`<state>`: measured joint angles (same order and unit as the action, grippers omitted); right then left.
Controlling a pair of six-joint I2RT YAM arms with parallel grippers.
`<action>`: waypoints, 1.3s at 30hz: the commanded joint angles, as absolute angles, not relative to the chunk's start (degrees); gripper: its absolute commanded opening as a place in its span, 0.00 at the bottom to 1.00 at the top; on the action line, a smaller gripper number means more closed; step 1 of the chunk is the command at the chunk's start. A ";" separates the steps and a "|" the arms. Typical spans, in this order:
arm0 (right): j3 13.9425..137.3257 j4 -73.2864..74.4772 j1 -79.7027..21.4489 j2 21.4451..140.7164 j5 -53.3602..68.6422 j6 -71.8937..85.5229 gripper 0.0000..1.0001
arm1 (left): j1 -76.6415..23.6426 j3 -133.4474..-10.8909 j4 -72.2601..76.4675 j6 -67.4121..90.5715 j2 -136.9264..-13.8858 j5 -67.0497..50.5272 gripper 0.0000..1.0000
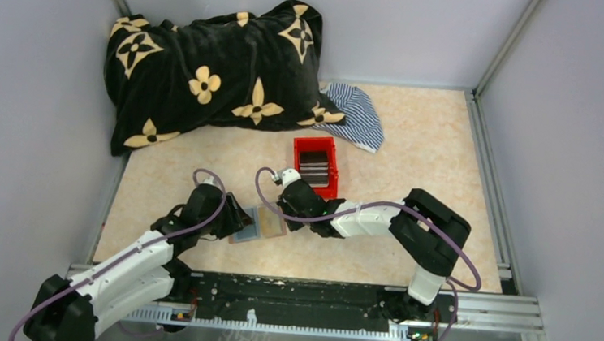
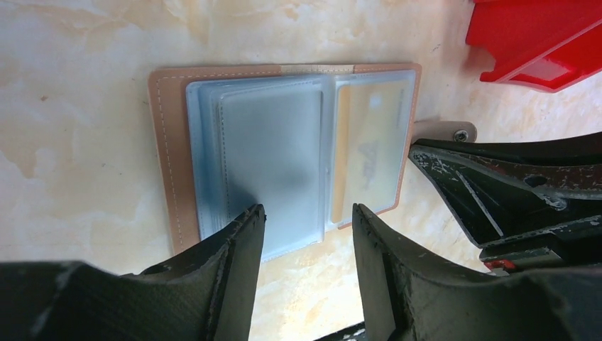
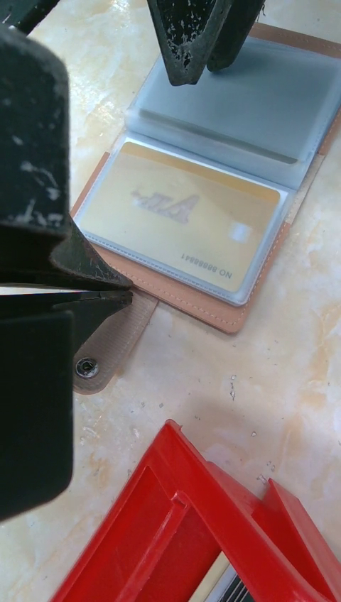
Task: Take the credit cards out of the card holder
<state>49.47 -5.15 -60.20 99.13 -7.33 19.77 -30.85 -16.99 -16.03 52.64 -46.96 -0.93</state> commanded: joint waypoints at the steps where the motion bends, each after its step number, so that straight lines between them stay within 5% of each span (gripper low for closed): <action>1: 49.39 -6.48 -60.23 97.17 -5.75 20.32 0.00 | -31.11 -13.36 -19.98 54.48 -45.52 1.23 0.56; 18: 49.97 -5.73 -61.13 91.76 -8.76 20.42 0.00 | -31.11 -12.61 -18.46 54.21 -46.21 0.65 0.53; 25: 50.07 -6.59 -60.87 89.92 -3.85 23.54 0.49 | -31.12 -12.51 -17.59 54.29 -45.24 -0.16 0.52; 39: 49.73 -12.64 -58.99 102.60 6.49 28.73 0.53 | -31.16 -12.32 -17.80 54.11 -43.87 -0.52 0.52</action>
